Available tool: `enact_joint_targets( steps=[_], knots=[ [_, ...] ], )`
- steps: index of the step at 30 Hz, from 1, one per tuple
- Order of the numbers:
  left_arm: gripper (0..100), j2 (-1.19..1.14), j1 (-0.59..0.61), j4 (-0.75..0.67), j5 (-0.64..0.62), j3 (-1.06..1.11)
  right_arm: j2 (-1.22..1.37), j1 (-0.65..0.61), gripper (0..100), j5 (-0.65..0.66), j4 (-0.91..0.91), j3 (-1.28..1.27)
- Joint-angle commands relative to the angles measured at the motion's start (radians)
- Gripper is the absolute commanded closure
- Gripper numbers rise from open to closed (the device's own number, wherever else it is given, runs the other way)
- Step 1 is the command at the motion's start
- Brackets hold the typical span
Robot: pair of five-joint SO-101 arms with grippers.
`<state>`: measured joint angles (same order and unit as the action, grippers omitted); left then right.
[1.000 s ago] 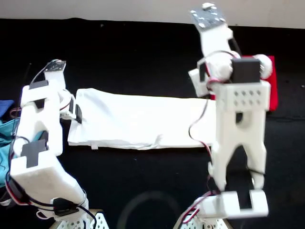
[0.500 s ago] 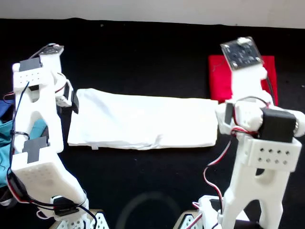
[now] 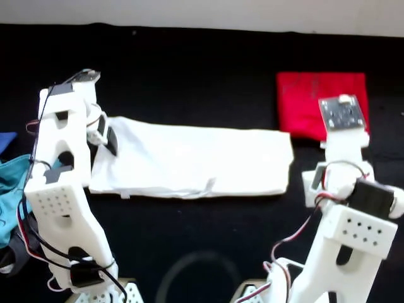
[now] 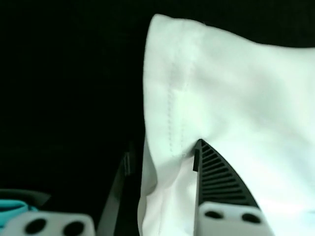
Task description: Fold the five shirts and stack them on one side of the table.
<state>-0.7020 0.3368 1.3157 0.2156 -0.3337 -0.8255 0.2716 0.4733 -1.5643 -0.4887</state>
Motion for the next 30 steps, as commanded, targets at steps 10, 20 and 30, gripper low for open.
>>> enact_joint_targets(
  steps=[10, 20, 30],
  knots=[
    [99, -0.122, 0.105, 0.095, 0.083, -0.231, -0.234, 0.194, 81.2, 0.014, 0.384, -0.65],
    [99, -0.117, 0.125, 0.235, 0.155, -0.374, -0.403, 0.351, 81.2, 0.006, 0.713, -1.102],
    [99, -0.107, -0.134, 0.454, 0.075, -0.661, -0.579, 0.351, 99.8, 0.006, 0.785, -1.274]
  ],
)
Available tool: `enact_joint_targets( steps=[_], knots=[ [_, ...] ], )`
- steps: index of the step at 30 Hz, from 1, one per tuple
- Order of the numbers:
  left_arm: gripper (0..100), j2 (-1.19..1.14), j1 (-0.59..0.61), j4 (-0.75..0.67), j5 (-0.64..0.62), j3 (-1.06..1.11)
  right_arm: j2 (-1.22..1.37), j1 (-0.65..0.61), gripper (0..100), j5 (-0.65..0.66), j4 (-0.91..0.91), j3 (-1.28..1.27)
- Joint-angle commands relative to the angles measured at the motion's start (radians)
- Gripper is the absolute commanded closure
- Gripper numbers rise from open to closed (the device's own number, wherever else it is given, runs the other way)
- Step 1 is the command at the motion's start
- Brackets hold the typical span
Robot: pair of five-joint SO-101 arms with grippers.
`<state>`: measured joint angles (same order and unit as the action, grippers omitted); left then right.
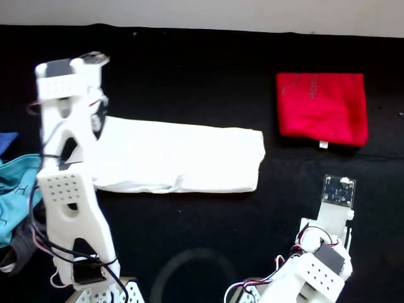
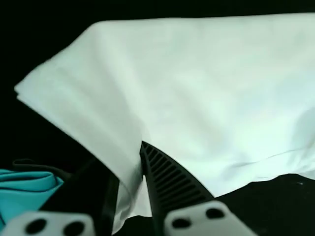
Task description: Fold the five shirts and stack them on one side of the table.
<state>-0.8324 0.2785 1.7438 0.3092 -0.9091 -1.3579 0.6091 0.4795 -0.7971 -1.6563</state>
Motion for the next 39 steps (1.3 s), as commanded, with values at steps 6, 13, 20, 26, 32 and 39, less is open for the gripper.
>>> enact_joint_targets(
  steps=[6, 13, 20, 26, 32, 39],
  knots=[
    [99, 0.107, -0.246, 0.026, -0.021, -0.091, -0.145, 0.008, 99.1, 0.0, -0.048, -0.124],
    [99, 0.231, -0.487, 0.025, -0.114, -0.096, -0.229, 0.008, 99.1, -0.002, -0.09, -0.148],
    [99, 0.246, -0.736, -0.015, -0.155, -0.093, -0.237, 0.012, 99.1, -0.002, -0.091, -0.15],
    [99, 0.237, -0.848, -0.187, -0.16, -0.085, -0.237, 0.007, 99.1, -0.002, -0.091, -0.15],
    [99, 0.105, -0.892, -0.253, -0.158, -0.082, -0.237, 0.007, 99.1, -0.002, -0.091, -0.15],
    [99, 0.015, -0.892, -0.356, -0.155, -0.082, -0.237, 0.005, 99.1, -0.002, -0.091, -0.15]
  ],
)
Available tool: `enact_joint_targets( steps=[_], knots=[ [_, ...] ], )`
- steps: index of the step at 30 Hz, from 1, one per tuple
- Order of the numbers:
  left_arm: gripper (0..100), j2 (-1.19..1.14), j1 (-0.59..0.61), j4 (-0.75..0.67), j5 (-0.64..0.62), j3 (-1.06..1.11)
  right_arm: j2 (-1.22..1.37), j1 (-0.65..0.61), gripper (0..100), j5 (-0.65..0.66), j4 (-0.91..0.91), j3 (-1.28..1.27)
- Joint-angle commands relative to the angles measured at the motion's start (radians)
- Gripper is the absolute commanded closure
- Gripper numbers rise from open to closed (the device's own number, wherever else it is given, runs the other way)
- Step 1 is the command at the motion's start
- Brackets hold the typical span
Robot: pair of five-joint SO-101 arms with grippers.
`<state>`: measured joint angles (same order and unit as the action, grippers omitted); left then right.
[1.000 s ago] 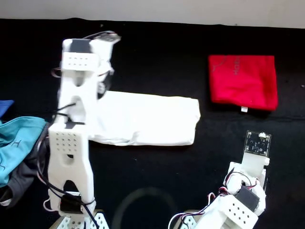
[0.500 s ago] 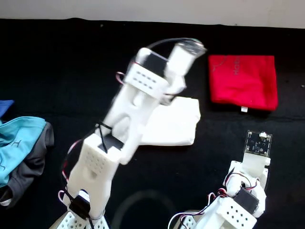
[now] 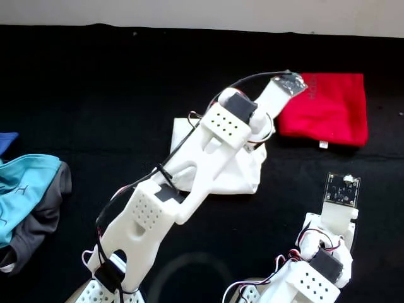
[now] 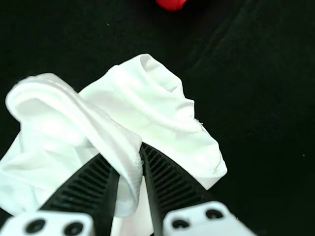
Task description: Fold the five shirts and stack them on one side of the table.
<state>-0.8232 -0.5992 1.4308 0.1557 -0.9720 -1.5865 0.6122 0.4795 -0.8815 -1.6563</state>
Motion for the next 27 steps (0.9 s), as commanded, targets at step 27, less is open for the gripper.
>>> enact_joint_targets(
  steps=[27],
  knots=[
    [95, 0.108, 0.105, 0.13, -0.005, -0.308, -0.008, 0.002, 99.1, -0.002, -0.007, -0.15]
  ],
)
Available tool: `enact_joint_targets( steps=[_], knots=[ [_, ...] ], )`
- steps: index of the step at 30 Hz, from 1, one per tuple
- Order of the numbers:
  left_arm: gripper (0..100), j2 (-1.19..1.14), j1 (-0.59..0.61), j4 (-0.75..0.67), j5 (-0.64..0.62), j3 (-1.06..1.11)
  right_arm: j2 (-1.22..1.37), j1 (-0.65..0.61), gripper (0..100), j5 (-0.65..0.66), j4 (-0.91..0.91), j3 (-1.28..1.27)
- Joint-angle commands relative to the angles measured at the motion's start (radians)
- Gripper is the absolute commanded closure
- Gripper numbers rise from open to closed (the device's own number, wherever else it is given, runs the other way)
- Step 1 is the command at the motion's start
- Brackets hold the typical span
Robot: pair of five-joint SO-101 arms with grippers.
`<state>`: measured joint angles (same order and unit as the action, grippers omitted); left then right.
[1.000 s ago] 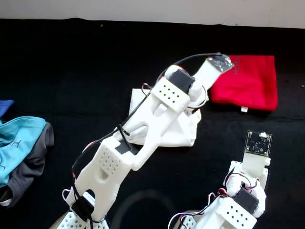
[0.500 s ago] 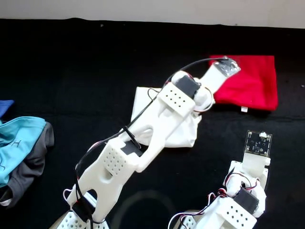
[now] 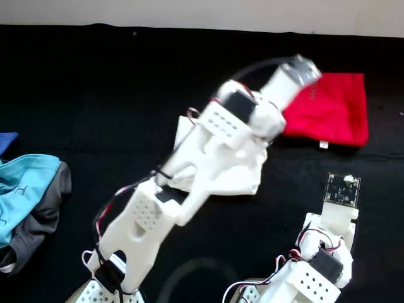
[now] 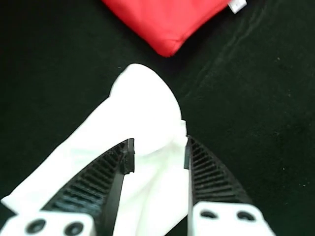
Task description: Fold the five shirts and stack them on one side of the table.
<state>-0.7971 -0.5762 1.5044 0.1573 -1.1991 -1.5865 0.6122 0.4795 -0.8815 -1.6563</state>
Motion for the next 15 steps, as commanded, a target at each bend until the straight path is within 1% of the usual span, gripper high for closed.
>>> enact_joint_targets(
  steps=[1, 3, 4, 7, 10, 15],
  knots=[
    [100, 0.073, 0.114, 0.077, -0.008, -0.076, -0.008, 0.002, 99.1, -0.002, -0.007, -0.15],
    [98, 0.039, 0.168, 0.104, -0.008, -0.045, -0.008, 0.002, 99.1, -0.002, -0.007, -0.15],
    [99, 0.015, 0.191, 0.107, -0.008, -0.03, -0.008, 0.002, 99.1, -0.002, -0.007, -0.15],
    [99, -0.079, 0.231, 0.107, -0.008, -0.018, -0.008, 0.002, 99.1, -0.002, -0.007, -0.15],
    [99, -0.162, 0.225, 0.097, -0.008, -0.018, -0.008, 0.002, 99.1, -0.002, -0.007, -0.15],
    [99, -0.252, 0.15, 0.098, -0.008, -0.018, -0.008, 0.002, 99.1, -0.002, -0.007, -0.15]
  ],
)
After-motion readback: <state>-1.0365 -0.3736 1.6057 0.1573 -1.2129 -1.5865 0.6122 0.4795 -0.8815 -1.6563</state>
